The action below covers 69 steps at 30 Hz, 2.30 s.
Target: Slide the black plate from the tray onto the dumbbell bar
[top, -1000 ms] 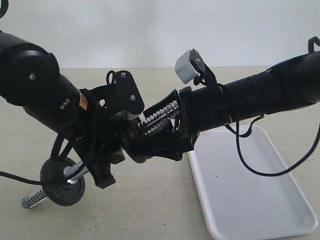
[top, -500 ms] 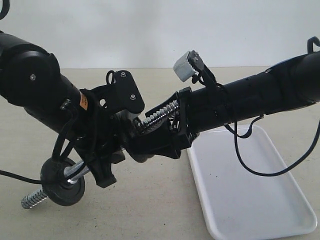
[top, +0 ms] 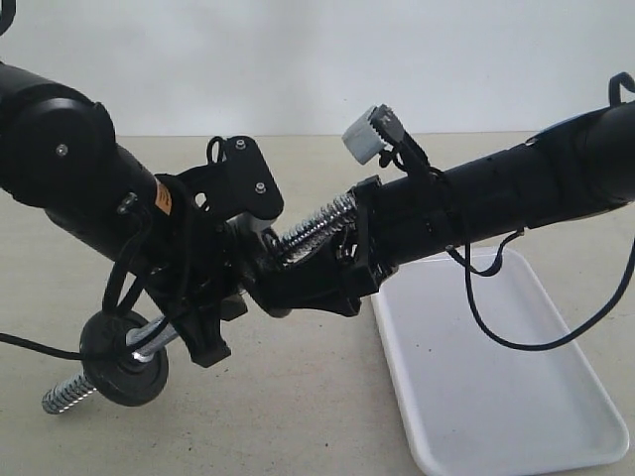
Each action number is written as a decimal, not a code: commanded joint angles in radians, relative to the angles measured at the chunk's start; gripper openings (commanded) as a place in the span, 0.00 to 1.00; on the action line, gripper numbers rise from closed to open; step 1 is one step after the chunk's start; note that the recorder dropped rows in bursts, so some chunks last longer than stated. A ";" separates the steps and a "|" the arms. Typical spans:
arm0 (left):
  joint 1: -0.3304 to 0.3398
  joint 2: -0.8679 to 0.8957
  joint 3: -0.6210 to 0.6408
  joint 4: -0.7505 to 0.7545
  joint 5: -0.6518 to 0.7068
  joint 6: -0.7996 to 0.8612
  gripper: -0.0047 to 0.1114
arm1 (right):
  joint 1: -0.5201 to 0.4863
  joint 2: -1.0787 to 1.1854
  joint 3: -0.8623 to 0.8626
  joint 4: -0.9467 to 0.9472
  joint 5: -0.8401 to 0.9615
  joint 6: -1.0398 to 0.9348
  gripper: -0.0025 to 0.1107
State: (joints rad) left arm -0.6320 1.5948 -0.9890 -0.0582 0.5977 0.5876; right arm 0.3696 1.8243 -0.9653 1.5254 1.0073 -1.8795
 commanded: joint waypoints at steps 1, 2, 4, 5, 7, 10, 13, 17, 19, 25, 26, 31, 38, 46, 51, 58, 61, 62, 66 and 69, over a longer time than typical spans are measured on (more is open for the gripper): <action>0.035 -0.053 -0.040 -0.013 -0.608 -0.008 0.08 | 0.001 -0.007 -0.005 -0.010 -0.027 0.005 0.95; 0.042 -0.053 -0.040 -0.013 -0.608 -0.008 0.08 | 0.001 -0.007 -0.005 -0.013 -0.034 0.012 0.95; 0.053 -0.053 -0.040 -0.013 -0.608 -0.014 0.08 | 0.001 -0.007 -0.005 -0.017 -0.038 0.016 0.95; 0.063 -0.053 -0.040 -0.013 -0.605 -0.017 0.08 | 0.001 -0.007 -0.005 -0.020 -0.043 0.021 0.95; 0.074 -0.053 -0.040 -0.013 -0.605 -0.038 0.08 | 0.001 -0.007 -0.005 -0.021 -0.045 0.024 0.95; 0.089 -0.053 -0.040 -0.013 -0.592 -0.068 0.08 | 0.001 -0.007 -0.005 -0.021 -0.045 0.024 0.95; 0.091 -0.053 -0.040 -0.013 -0.581 -0.087 0.08 | 0.001 -0.007 -0.005 -0.021 -0.047 0.024 0.95; 0.091 -0.048 -0.040 -0.013 -0.558 -0.102 0.08 | 0.001 -0.007 -0.005 -0.021 -0.047 0.042 0.95; 0.091 -0.042 -0.040 -0.013 -0.549 -0.105 0.08 | 0.001 -0.007 -0.005 -0.021 -0.047 0.046 0.95; 0.091 0.013 -0.040 -0.013 -0.537 -0.147 0.08 | 0.001 -0.007 -0.005 -0.036 -0.047 0.055 0.95; 0.093 0.021 -0.040 -0.013 -0.537 -0.157 0.08 | 0.001 -0.007 -0.005 -0.044 -0.047 0.057 0.95; 0.123 0.070 -0.040 -0.013 -0.535 -0.246 0.08 | 0.001 -0.007 -0.005 -0.106 -0.072 0.103 0.95; 0.206 0.096 -0.040 -0.013 -0.484 -0.441 0.08 | 0.001 -0.007 -0.005 -0.162 -0.108 0.175 0.95; 0.249 0.136 -0.040 -0.013 -0.317 -0.572 0.08 | 0.001 -0.007 -0.005 -0.166 -0.108 0.224 0.95; 0.249 0.164 -0.040 -0.013 -0.255 -0.626 0.08 | 0.001 -0.007 -0.005 -0.237 -0.074 0.315 0.95; 0.249 0.224 -0.040 -0.013 -0.223 -0.710 0.08 | 0.001 -0.007 -0.005 -0.309 -0.082 0.471 0.95; 0.249 0.230 -0.040 -0.013 -0.223 -0.739 0.08 | 0.001 -0.007 -0.005 -0.335 -0.082 0.508 0.95; 0.249 0.230 -0.040 -0.013 -0.223 -0.742 0.08 | 0.001 -0.007 -0.005 -0.338 -0.082 0.515 0.95; 0.249 0.230 -0.040 -0.016 -0.223 -0.774 0.08 | 0.001 -0.007 -0.005 -0.340 -0.090 0.539 0.95; 0.249 0.230 -0.040 -0.050 -0.228 -0.789 0.08 | 0.001 -0.007 -0.005 -0.348 -0.132 0.567 0.95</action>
State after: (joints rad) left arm -0.3816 1.8475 -0.9998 -0.0591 0.4426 -0.1668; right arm 0.3696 1.8243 -0.9653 1.1907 0.9045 -1.3369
